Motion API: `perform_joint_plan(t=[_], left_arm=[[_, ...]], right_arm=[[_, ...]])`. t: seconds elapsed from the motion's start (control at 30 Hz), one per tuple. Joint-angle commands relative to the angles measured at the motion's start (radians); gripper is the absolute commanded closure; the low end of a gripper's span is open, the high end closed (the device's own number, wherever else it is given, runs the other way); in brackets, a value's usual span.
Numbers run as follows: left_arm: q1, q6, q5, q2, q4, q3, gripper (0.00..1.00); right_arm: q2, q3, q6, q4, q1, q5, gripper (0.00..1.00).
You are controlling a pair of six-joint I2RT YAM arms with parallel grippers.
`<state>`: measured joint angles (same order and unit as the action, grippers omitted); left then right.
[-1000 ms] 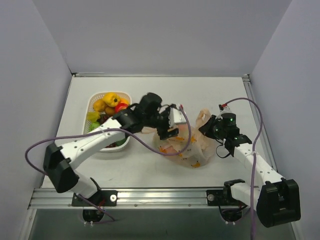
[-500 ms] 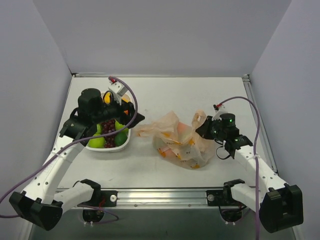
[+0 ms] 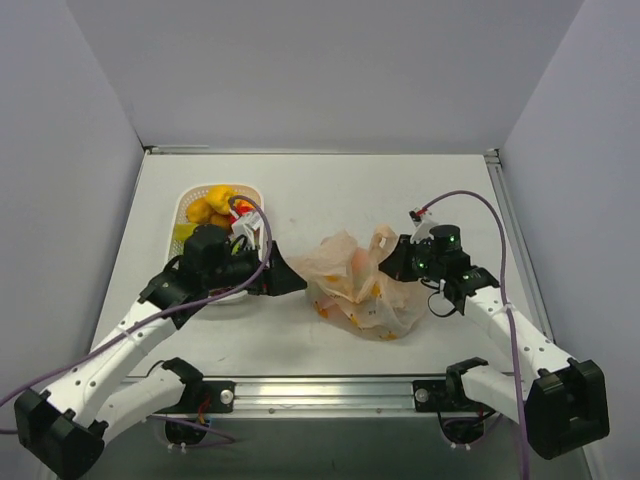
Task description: Place the fake fruits into the plastic bag and tie a complex knot
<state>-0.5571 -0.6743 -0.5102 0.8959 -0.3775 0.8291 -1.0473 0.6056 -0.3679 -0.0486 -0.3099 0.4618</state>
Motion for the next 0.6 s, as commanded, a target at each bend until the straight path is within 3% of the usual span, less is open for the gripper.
perform_joint_plan(t=[0.0,0.2,0.37,0.4,0.43,0.57], left_arm=[[-0.102,-0.151,0.059,0.073,0.117,-0.050,0.03],[-0.164,-0.182,0.258,0.175,0.282,-0.042,0.03],[-0.155,-0.139,0.388,0.184,0.276,-0.013,0.02],[-0.146,-0.090,0.401,0.181,0.267,-0.007,0.03],[-0.130,-0.073,0.415,0.181,0.256,0.008,0.02],[-0.057,0.002,0.417,0.172,0.249,0.037,0.03]], right_arm=[[-0.014,0.048,0.029,-0.020,-0.011,0.051,1.00],[-0.028,0.060,0.066,0.021,-0.017,0.023,1.00],[-0.003,0.100,0.121,0.088,0.005,-0.024,1.00],[0.000,0.114,0.135,0.120,0.006,-0.035,0.95],[0.012,0.129,0.156,0.140,0.008,-0.043,0.75],[0.075,0.210,0.272,0.234,0.012,-0.042,0.43]])
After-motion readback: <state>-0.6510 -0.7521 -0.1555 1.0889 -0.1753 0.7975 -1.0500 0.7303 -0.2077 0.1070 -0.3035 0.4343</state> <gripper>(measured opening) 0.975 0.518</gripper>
